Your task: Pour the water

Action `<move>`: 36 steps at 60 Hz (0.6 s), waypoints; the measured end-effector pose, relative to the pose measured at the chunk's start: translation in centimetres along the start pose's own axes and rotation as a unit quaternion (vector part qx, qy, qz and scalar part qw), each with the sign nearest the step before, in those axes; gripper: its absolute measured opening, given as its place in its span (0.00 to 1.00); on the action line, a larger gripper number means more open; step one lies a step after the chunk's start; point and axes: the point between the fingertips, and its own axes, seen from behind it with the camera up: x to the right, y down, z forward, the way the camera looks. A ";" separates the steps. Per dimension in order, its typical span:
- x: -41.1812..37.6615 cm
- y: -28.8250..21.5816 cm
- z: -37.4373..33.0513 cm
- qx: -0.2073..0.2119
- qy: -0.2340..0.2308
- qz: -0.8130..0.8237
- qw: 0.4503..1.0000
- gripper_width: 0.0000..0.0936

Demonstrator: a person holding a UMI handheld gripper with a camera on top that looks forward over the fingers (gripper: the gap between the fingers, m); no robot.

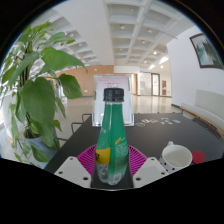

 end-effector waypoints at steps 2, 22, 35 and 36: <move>-0.4 -0.5 -0.4 0.004 -0.014 0.012 1.000 0.45; -2.8 -15.1 -8.8 0.060 -0.264 0.460 0.846 0.45; 2.4 -16.5 -10.0 0.041 -0.353 0.757 0.548 0.45; 2.8 -16.2 -9.8 0.039 -0.353 0.770 0.530 0.44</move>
